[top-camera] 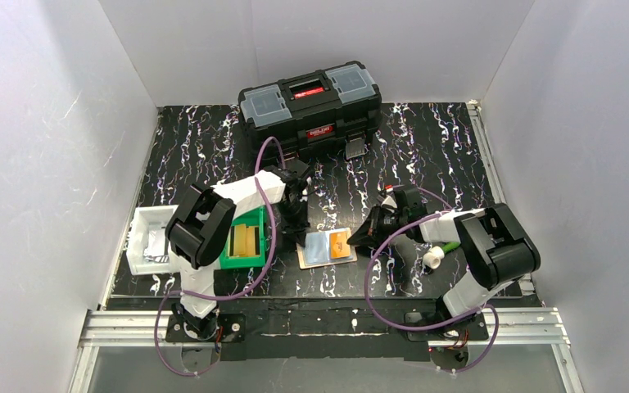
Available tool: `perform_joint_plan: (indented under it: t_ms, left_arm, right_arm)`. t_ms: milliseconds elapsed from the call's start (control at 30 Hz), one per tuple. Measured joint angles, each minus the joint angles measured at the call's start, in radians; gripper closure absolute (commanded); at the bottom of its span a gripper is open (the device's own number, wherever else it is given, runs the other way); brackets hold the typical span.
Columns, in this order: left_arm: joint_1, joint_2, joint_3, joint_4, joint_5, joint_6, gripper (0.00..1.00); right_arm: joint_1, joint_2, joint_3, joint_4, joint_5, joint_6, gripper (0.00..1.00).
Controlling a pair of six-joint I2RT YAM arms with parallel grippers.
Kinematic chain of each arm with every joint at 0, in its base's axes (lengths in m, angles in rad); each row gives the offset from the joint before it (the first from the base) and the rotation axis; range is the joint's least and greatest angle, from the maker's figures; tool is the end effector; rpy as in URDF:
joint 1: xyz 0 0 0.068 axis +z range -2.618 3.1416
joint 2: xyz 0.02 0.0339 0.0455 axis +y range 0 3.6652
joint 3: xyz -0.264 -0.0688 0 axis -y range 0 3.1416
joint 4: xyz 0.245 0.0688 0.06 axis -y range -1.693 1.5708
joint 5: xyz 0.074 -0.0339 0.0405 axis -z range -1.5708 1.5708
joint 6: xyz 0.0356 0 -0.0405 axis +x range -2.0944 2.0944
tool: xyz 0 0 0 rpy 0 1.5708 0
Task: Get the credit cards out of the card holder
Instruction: Remove the credit card from the card holder, then place the credit card in the storage box.
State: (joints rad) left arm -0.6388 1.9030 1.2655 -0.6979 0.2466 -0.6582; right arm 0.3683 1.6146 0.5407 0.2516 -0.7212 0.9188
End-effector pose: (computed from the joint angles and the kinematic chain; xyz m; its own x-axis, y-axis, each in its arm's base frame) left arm 0.2870 -0.2240 0.1599 -0.9992 0.0032 -0.0393 0.0160 0.9437 -0.3305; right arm 0.2431 0.1190 0.1167 -0.9629 0.2683 -0.0284 0.1249 0.5367 0.8345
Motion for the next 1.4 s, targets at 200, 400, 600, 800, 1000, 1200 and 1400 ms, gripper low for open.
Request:
perform_joint_plan:
  t_ms: [200,400,600,800,1000,1200,1400]
  left_arm:
    - [0.001,0.0,0.08,-0.088,-0.079,0.033,0.78]
    - [0.002,-0.066,0.146,-0.131,-0.084,0.049,0.29]
    - [0.056,-0.165,0.087,-0.048,0.074,0.008,0.22]
    - [0.097,-0.214,-0.008,0.095,0.239,-0.068,0.21]
    - [0.1,-0.214,-0.1,0.261,0.372,-0.172,0.21]
    - [0.109,-0.214,-0.14,0.424,0.467,-0.275,0.25]
    - [0.114,-0.216,-0.148,0.518,0.517,-0.342,0.34]
  right_arm:
    - [-0.004,-0.026,0.005,-0.035,0.0,-0.007,0.99]
    - [-0.009,-0.065,0.024,-0.063,-0.005,-0.006,0.99]
    - [-0.009,-0.071,0.052,-0.07,-0.027,0.013,0.99]
    - [-0.011,-0.094,0.061,-0.068,-0.05,0.047,0.99]
    - [-0.017,-0.12,0.061,-0.037,-0.082,0.116,0.99]
    - [-0.02,-0.142,0.061,0.069,-0.117,0.235,0.99]
    - [-0.021,-0.142,0.061,0.195,-0.142,0.358,0.99]
